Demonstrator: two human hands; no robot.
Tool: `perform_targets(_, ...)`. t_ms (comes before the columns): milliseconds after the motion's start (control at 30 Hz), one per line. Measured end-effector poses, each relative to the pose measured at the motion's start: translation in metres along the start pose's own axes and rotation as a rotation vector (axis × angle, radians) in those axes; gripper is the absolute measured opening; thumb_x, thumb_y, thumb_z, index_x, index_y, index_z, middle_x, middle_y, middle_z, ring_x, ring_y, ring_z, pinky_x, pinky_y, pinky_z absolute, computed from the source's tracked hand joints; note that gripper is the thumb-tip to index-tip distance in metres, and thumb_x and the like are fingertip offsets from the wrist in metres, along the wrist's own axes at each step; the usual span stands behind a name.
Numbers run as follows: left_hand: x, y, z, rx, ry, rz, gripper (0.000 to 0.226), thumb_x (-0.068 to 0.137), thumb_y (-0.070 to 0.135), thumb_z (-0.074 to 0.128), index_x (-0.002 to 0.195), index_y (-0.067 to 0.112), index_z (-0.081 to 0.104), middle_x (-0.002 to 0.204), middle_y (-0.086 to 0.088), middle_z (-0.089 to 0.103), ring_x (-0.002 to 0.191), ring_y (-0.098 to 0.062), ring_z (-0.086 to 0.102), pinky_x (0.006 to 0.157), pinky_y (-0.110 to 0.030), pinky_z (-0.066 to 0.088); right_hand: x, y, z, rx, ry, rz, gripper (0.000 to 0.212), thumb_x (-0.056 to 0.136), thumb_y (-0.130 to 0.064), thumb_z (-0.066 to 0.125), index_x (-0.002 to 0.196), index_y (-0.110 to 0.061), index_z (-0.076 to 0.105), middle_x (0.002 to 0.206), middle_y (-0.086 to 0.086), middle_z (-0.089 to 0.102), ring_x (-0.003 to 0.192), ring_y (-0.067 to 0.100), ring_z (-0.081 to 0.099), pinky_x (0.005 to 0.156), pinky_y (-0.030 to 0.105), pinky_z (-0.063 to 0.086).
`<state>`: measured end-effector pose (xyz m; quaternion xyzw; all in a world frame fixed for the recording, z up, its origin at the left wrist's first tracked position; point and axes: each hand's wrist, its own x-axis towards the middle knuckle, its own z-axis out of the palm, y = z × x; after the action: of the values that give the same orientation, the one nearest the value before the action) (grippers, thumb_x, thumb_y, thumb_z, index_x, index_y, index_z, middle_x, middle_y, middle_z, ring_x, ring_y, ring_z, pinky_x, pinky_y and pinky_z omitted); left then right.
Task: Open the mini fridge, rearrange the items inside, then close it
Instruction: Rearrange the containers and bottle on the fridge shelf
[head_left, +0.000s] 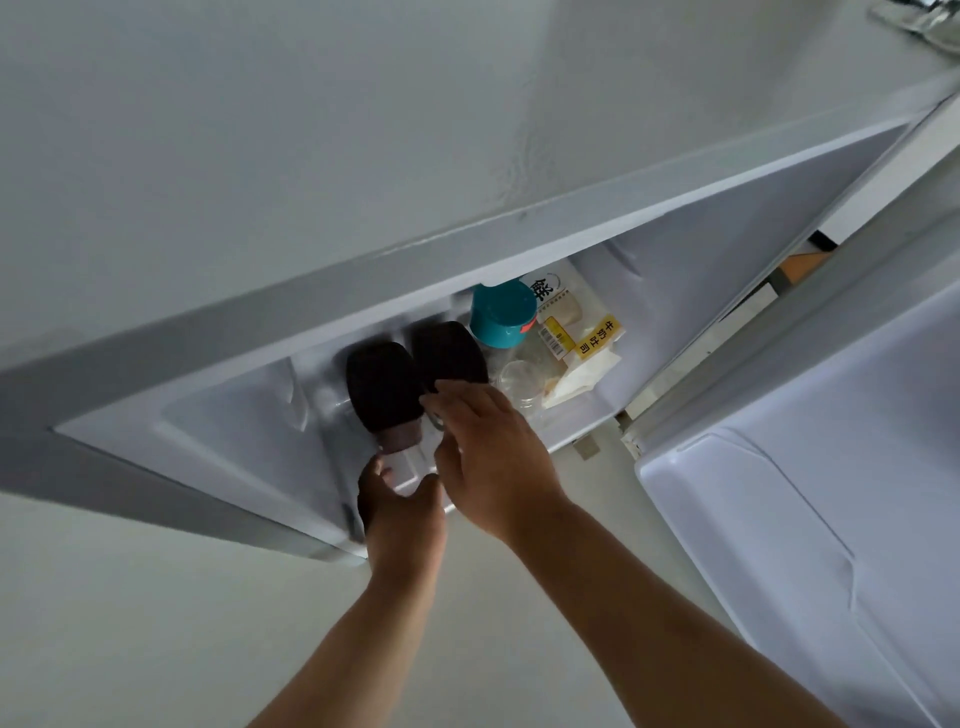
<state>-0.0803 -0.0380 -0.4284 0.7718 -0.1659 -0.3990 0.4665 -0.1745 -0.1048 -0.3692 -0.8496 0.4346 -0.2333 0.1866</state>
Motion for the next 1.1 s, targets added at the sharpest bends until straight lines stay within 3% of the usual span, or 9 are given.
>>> perform_targets(67,-0.001,-0.003,0.005,-0.017,-0.092,-0.065,0.039,0.087,0.028,0.065,0.125,0.031,0.057,0.135,-0.002,0.067,0.117,-0.024,0.067,0.103,-0.054,0.055,-0.015,0.017,-0.007,0.113,0.205,0.254,0.034,0.090,-0.021,0.050,0.119,-0.032,0.063,0.125,-0.005,0.066,0.117,0.017,0.059,0.095,0.031,0.050)
perform_targets(133,0.000,-0.004,0.011,0.036,-0.177,-0.049,0.021,0.095,0.033,0.063,0.115,0.036,0.062,0.127,-0.003,0.072,0.117,-0.023,0.068,0.106,-0.052,0.053,-0.025,0.036,-0.014,0.270,0.272,0.572,0.029,0.089,-0.029,0.049,0.115,-0.035,0.062,0.117,-0.012,0.066,0.107,0.011,0.062,0.082,0.028,0.051)
perform_targets(267,0.008,0.013,0.027,-0.055,-0.312,-0.133,0.016,0.101,0.049,0.057,0.113,0.040,0.063,0.123,0.012,0.070,0.114,-0.014,0.068,0.103,-0.044,0.053,-0.028,0.069,-0.026,0.468,0.307,0.917,0.036,0.083,-0.042,0.046,0.109,-0.026,0.064,0.104,-0.008,0.069,0.099,0.019,0.067,0.068,0.027,0.047)
perform_targets(367,0.009,0.026,0.041,-0.195,-0.382,-0.192,0.029,0.102,0.051,0.054,0.129,0.039,0.056,0.120,0.029,0.059,0.108,-0.007,0.067,0.082,-0.032,0.055,-0.017,0.081,-0.026,0.536,0.234,1.005,0.037,0.089,-0.043,0.054,0.097,-0.007,0.062,0.092,0.020,0.069,0.092,0.039,0.070,0.082,0.054,0.060)
perform_targets(400,0.008,0.030,0.044,-0.213,-0.389,-0.204,0.033,0.102,0.053,0.054,0.131,0.038,0.055,0.120,0.030,0.059,0.105,-0.006,0.067,0.079,-0.031,0.054,-0.013,0.085,-0.024,0.587,0.193,1.034,0.037,0.092,-0.043,0.057,0.093,-0.007,0.060,0.088,0.019,0.068,0.088,0.038,0.073,0.082,0.058,0.061)
perform_targets(500,0.008,0.036,0.054,-0.240,-0.414,-0.230,0.046,0.102,0.056,0.053,0.142,0.033,0.052,0.122,0.022,0.062,0.098,-0.004,0.067,0.081,-0.035,0.054,-0.005,0.094,-0.019,0.741,0.064,1.077,0.037,0.098,-0.049,0.060,0.104,-0.012,0.059,0.093,0.006,0.069,0.075,0.025,0.078,0.072,0.049,0.067)
perform_targets(667,0.012,0.044,0.066,-0.286,-0.463,-0.255,0.056,0.102,0.055,0.053,0.154,0.035,0.044,0.141,0.010,0.053,0.110,-0.014,0.066,0.093,-0.040,0.053,0.003,0.106,-0.014,0.846,0.029,1.098,0.053,0.099,-0.054,0.060,0.126,-0.008,0.053,0.098,0.006,0.069,0.072,0.028,0.079,0.064,0.043,0.066)
perform_targets(867,0.015,0.047,0.073,-0.306,-0.472,-0.251,0.050,0.099,0.059,0.056,0.144,0.040,0.050,0.134,0.013,0.057,0.113,-0.017,0.065,0.084,-0.034,0.053,0.007,0.112,-0.009,0.806,0.017,1.064,0.064,0.087,-0.066,0.069,0.120,-0.012,0.055,0.107,0.011,0.074,0.077,0.023,0.079,0.069,0.046,0.067)
perform_targets(1100,0.022,0.037,0.079,-0.277,-0.414,-0.223,0.066,0.086,0.066,0.070,0.140,0.030,0.055,0.136,0.003,0.063,0.121,-0.025,0.064,0.106,-0.046,0.052,0.000,0.118,-0.006,0.820,0.063,1.065,0.067,0.081,-0.069,0.071,0.114,-0.012,0.062,0.102,0.006,0.076,0.084,0.022,0.076,0.061,0.032,0.059)
